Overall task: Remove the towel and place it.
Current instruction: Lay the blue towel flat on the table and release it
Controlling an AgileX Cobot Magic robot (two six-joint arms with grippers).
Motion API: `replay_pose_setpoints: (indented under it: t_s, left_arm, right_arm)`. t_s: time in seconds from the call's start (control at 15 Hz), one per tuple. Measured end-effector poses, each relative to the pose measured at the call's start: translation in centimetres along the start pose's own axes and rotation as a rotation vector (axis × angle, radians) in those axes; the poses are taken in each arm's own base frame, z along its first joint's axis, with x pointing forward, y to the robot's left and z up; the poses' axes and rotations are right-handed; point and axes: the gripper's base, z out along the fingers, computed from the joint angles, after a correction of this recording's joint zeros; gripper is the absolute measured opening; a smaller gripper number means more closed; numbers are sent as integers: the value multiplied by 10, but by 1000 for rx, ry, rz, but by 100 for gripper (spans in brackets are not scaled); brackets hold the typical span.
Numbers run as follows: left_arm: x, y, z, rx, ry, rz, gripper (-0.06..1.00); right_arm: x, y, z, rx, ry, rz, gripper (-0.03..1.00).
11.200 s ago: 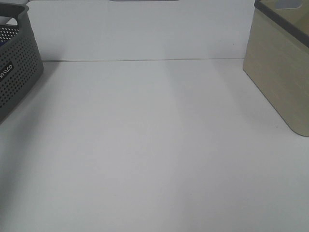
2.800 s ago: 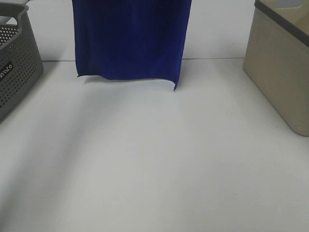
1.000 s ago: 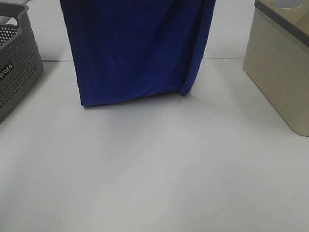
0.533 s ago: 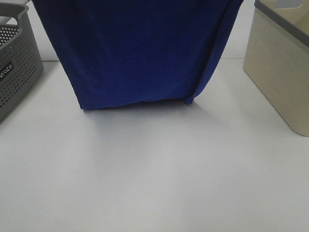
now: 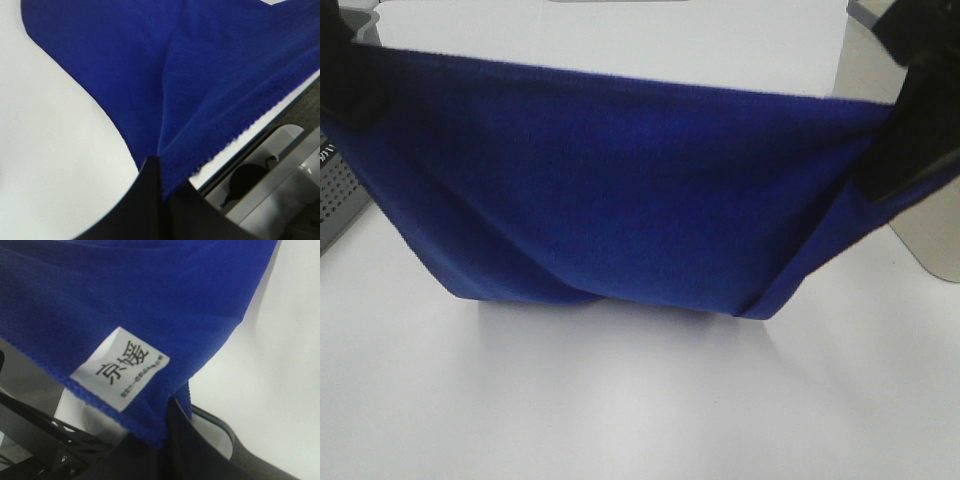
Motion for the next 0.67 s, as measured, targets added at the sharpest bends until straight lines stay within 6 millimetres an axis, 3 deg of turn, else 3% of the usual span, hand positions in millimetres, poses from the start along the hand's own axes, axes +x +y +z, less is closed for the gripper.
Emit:
replay_pose_setpoints:
  t_s: [0.27, 0.67]
  left_arm:
    - [33, -10, 5, 86, 40, -35, 0]
    - [98, -21, 62, 220, 302, -148, 0]
  right_arm:
    - [26, -5, 20, -56, 79, 55, 2]
    - [60, -23, 60, -65, 259, 142, 2]
